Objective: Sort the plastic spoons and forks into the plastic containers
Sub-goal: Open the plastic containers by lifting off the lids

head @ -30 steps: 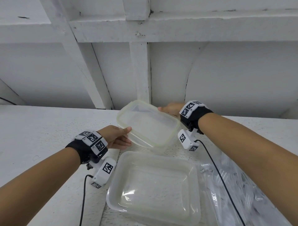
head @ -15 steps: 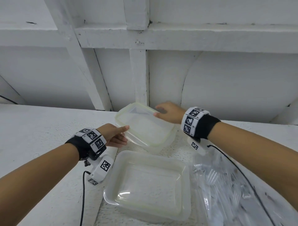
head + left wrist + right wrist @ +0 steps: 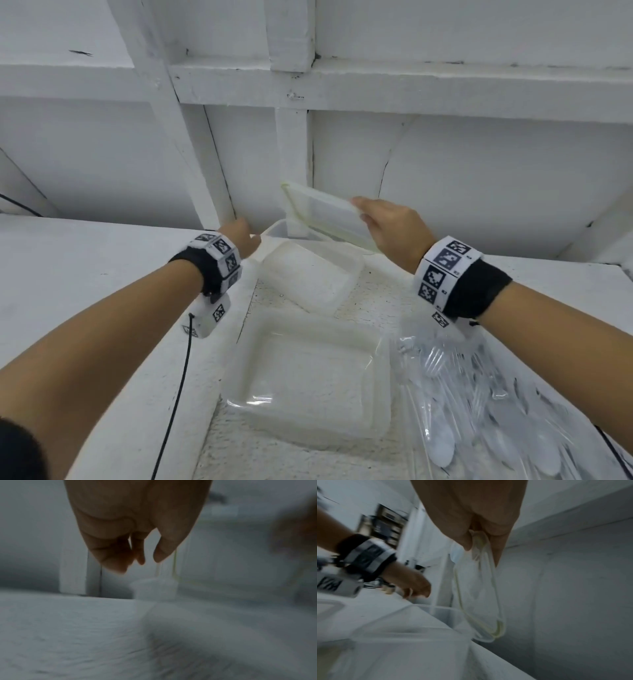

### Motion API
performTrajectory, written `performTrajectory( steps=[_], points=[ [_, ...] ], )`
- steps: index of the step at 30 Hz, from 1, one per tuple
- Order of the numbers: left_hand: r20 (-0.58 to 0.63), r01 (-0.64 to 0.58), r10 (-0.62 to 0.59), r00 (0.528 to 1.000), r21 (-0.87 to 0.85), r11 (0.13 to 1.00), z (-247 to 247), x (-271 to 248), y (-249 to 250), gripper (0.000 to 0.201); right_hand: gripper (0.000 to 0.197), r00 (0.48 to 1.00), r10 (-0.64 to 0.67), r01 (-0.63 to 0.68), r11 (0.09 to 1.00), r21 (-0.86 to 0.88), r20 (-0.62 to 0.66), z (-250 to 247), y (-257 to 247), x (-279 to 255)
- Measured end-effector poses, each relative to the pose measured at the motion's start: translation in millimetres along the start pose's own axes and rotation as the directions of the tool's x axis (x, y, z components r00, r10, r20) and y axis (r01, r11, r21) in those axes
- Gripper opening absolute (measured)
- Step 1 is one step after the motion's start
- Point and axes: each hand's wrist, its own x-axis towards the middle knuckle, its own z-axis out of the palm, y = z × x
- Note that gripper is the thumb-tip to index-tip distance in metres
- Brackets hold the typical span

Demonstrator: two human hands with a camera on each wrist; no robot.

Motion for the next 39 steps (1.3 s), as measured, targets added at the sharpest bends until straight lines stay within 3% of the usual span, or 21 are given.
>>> performTrajectory(
  steps=[1, 3, 7, 9, 12, 17, 20, 22, 26, 28, 30, 32, 35, 39],
  points=[
    [0.03, -0.008, 0.005, 1.0, 0.112, 0.994, 6.3, 5.3, -2.3, 0.038, 0.032, 1.0, -0.004, 0.004, 1.0, 0.0, -0.029, -1.3, 5.4, -2.9],
    [0.087, -0.007, -0.007, 0.996, 0.152, 0.988, 15.6, 15.1, -6.2, 0.044, 0.031, 0.998, 0.01, -0.011, 1.0, -0.003, -0.06, -3.6, 13.9, -9.3],
    [0.083, 0.039, -0.034, 0.996, -0.066, 0.997, 18.8, 24.4, -9.2, 0.017, 0.031, 0.995, 0.056, -0.057, 0.998, -0.002, -0.084, -7.2, 26.4, -23.4],
    [0.072, 0.059, -0.046, 0.996, -0.183, 0.981, 13.3, 21.9, -13.9, 0.018, 0.03, 0.993, 0.095, -0.094, 0.996, 0.007, -0.074, -7.9, 31.4, -25.3],
    [0.018, 0.063, -0.06, 0.998, -0.285, 0.956, -8.0, 9.6, -27.2, 0.018, 0.031, 0.964, 0.267, -0.266, 0.962, 0.062, -0.011, -8.6, 35.2, -22.0],
    [-0.046, 0.071, -0.099, 0.994, -0.413, 0.908, -41.2, -7.0, -63.1, 0.009, 0.035, 0.823, 0.522, -0.568, 0.759, 0.319, 0.224, 2.0, 31.6, -8.9],
    [-0.061, 0.059, -0.094, 0.994, -0.432, 0.9, -45.3, -12.2, -72.5, 0.018, 0.036, 0.73, 0.529, -0.684, 0.575, 0.45, 0.433, 25.0, 30.8, -1.6],
    [-0.055, 0.047, -0.081, 0.995, -0.447, 0.893, -41.9, -14.5, -72.9, 0.02, 0.033, 0.682, 0.509, -0.73, 0.525, 0.438, 0.526, 40.2, 31.3, 0.2],
    [-0.019, 0.056, -0.072, 0.997, -0.452, 0.89, -28.7, -13.5, -64.8, 0.017, 0.034, 0.637, 0.479, -0.686, 0.71, 0.16, 0.604, 57.2, 42.6, 5.0],
    [0.005, 0.049, -0.052, 0.999, -0.425, 0.904, -23.0, -11.1, -54.3, 0.017, 0.033, 0.605, 0.474, -0.676, 0.731, 0.098, 0.64, 60.4, 47.1, 5.4],
    [0.025, 0.025, -0.017, 1.0, -0.374, 0.927, -18.9, -6.8, -40.5, 0.016, 0.026, 0.572, 0.528, -0.755, 0.637, 0.153, 0.627, 57.4, 46.4, 4.3],
    [0.035, 0.011, 0.0, 0.999, -0.326, 0.945, -16.3, -2.8, -26.2, 0.016, 0.032, 0.541, 0.615, -0.829, 0.507, 0.238, 0.574, 50.7, 45.5, 1.1],
    [0.067, 0.027, -0.008, 0.998, -0.28, 0.96, -8.4, 6.9, -10.4, 0.021, 0.036, 0.41, 0.696, -0.909, 0.367, 0.198, 0.59, 34.9, 39.7, -10.5],
    [0.134, 0.05, -0.02, 0.991, -0.224, 0.973, 6.0, 14.0, -1.6, 0.025, 0.051, 0.262, 0.676, -0.962, 0.243, 0.127, 0.689, 26.6, 26.5, -34.3]
  ],
)
